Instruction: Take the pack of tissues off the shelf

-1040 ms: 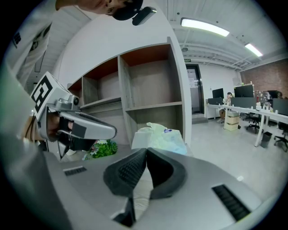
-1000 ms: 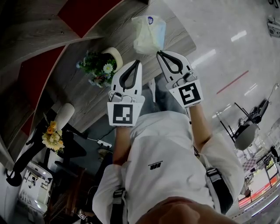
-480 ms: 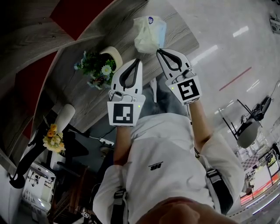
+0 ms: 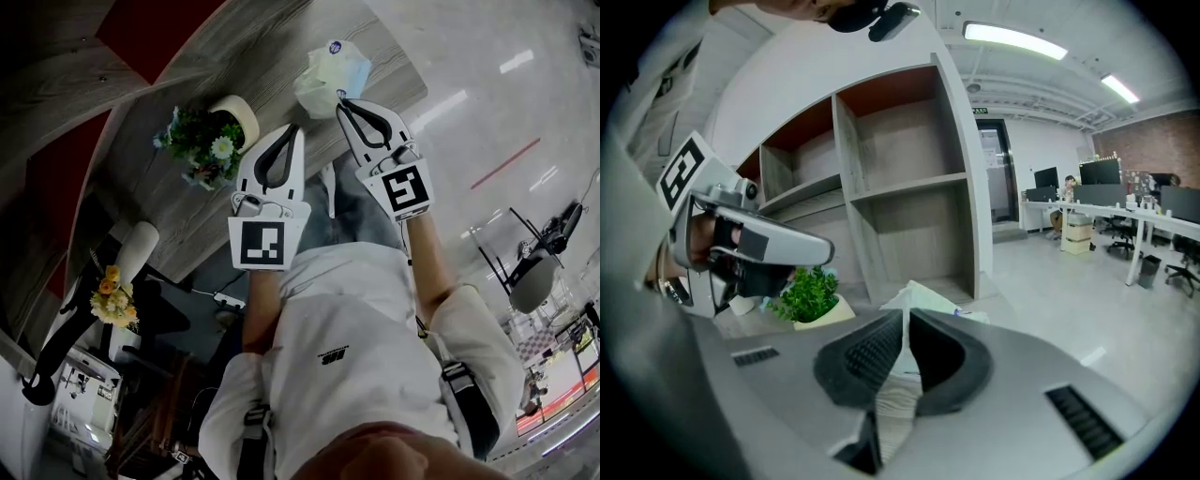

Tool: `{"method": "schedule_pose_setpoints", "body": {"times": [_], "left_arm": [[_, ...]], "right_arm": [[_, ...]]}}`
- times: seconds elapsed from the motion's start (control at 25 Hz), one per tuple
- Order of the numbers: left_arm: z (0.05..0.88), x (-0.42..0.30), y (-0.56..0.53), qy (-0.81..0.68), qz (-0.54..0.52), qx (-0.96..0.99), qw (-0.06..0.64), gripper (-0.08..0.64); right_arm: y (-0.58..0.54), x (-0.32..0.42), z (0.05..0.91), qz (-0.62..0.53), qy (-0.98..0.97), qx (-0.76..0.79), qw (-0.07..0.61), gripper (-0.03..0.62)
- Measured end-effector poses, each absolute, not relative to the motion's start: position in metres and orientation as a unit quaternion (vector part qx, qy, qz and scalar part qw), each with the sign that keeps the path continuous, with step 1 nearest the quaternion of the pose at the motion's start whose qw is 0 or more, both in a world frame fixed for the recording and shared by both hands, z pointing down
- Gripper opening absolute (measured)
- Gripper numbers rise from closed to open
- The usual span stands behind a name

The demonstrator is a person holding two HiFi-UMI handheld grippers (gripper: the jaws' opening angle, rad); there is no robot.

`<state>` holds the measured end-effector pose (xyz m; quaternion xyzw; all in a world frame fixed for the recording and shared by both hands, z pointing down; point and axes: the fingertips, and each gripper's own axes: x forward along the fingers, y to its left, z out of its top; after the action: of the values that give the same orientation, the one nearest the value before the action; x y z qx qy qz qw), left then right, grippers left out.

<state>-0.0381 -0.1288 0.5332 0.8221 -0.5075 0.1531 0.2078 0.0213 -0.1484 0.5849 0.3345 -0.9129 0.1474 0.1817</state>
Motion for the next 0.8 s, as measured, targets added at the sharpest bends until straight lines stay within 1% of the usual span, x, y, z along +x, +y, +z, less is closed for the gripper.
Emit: {"method": "schedule_pose_setpoints", "body": {"times": [0.24, 0.28, 0.32, 0.36, 0.8], "left_arm": [[0.534, -0.035, -0.127, -0.504, 0.154, 0.824, 0.208, 0.029], [0.534, -0.034, -0.127, -0.504, 0.154, 0.824, 0.208, 0.029], [0.535, -0.033, -0.126, -0.503, 0.154, 0.825, 0.208, 0.029], [0.535, -0.033, -0.126, -0.502, 0.155, 0.825, 0.207, 0.029], [0.521, -0.027, -0.124, -0.496, 0.149, 0.834, 0.193, 0.029]], "right_arm": [[-0.146, 0.025, 0.585, 0.146, -0.913, 0.336, 0.182, 0.032], [-0.145, 0.026, 0.586, 0.147, -0.912, 0.335, 0.182, 0.037], [-0.145, 0.027, 0.586, 0.146, -0.913, 0.335, 0.183, 0.066], [-0.145, 0.028, 0.585, 0.143, -0.913, 0.336, 0.183, 0.074], [-0.15, 0.04, 0.546, 0.113, -0.911, 0.362, 0.161, 0.044]]}}
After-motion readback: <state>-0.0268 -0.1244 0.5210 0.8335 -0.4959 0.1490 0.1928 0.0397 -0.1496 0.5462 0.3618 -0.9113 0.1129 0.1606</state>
